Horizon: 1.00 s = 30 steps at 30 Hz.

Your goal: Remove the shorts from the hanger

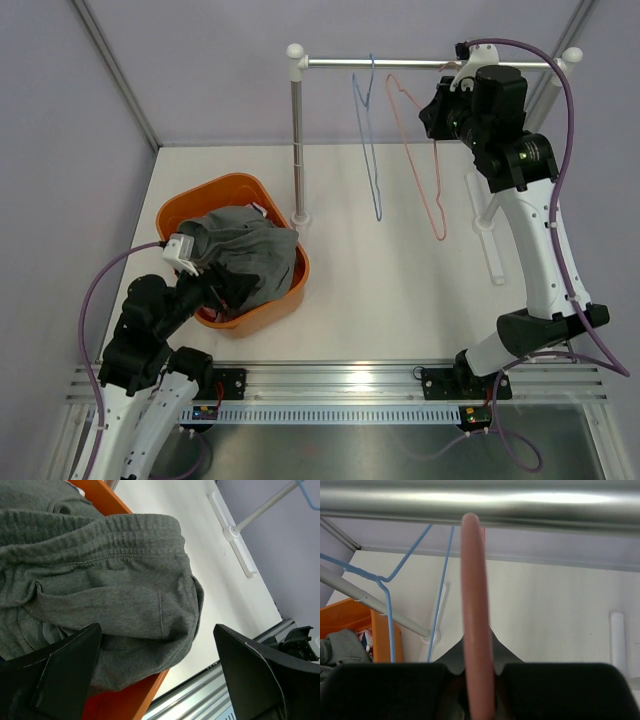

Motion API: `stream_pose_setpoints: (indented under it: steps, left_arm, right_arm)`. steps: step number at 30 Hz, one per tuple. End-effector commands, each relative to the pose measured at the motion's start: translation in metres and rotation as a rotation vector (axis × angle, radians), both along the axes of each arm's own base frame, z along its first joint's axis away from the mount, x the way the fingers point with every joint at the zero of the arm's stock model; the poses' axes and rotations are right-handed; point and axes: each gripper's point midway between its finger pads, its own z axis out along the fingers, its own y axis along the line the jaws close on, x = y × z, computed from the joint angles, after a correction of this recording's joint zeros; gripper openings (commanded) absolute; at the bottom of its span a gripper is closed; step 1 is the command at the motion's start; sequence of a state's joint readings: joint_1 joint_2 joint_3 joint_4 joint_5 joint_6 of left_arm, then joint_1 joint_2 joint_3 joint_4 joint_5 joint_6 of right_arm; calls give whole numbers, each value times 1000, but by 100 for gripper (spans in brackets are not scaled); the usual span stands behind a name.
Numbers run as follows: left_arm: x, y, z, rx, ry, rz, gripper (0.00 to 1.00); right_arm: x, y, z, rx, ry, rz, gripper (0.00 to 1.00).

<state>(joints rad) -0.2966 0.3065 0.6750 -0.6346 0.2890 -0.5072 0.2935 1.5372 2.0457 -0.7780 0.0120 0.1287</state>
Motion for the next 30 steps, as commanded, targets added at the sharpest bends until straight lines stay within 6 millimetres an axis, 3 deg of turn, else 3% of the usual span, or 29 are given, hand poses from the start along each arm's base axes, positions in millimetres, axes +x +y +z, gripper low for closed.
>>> stream_pose_setpoints:
  steps: [1,8,10,11,12,20,30]
  left_arm:
    - [-3,-9,15,-11,-73,-64,99]
    - [-2,-9,15,-12,-78,-63,99]
    - [-2,-8,15,-12,-79,-61,99]
    - [-2,-9,15,-12,-79,-63,99]
    - [-2,-9,15,-12,-76,-63,99]
    - [-2,-10,15,-15,-76,-70,99]
    - [0,-10,13,-13,-65,-68,99]
  right_arm:
    - [8,10,30,5,-106,65,0]
    - [27,18,35,2,-130,82,0]
    - [35,21,28,-7,-109,86,0]
    - [35,20,38,-7,-129,79,0]
    - [43,20,31,-14,-109,69,0]
    - [54,17,33,-32,-104,41,0]
    - [64,18,-9,-49,-12,28,0]
